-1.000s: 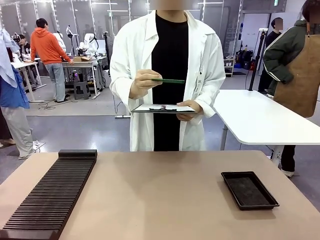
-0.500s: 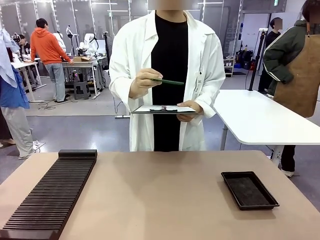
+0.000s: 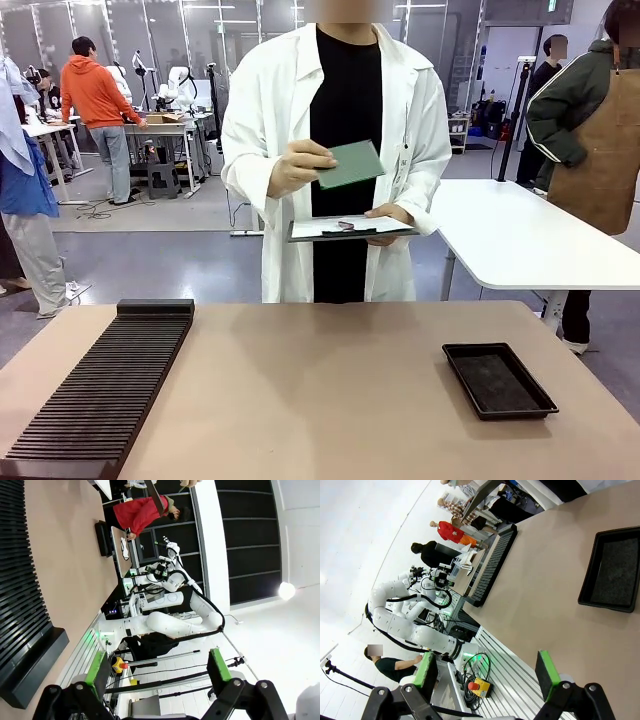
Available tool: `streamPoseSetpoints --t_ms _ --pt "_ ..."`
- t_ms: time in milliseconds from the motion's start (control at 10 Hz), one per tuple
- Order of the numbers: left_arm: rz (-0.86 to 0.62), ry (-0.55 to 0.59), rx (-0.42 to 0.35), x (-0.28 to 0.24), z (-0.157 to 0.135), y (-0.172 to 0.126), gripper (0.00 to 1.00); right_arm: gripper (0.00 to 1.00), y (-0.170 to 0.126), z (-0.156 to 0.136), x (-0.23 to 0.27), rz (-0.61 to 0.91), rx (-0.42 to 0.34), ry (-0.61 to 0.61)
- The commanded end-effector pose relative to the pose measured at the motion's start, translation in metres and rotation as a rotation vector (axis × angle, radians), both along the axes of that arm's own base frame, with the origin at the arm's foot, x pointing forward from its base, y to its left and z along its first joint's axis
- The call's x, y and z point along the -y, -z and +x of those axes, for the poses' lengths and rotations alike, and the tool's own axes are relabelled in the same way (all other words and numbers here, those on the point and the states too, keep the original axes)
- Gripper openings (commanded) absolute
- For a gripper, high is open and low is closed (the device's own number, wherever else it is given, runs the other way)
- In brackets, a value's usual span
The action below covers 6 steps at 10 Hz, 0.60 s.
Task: Inspect the PCB.
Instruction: Pick up the Blank PCB that the human is holding.
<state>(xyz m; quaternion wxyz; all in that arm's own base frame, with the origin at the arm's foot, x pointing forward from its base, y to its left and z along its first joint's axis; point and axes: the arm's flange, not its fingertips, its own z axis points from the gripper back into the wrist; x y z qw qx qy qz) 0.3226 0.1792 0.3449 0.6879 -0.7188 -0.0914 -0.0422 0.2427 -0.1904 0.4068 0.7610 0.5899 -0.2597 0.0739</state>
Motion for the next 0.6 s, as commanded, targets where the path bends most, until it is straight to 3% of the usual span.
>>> streamPoseSetpoints --t_ms 0,500 --pt "0.02 -0.004 -0.003 0.0007 0.0023 -0.0012 1.0 1.0 -0.0032 0.0006 0.0016 0.01 0.013 0.004" --pt "0.02 -0.004 -0.003 0.0007 0.0023 -0.0012 1.0 1.0 -0.0032 0.0006 0.0016 0.01 0.013 0.004"
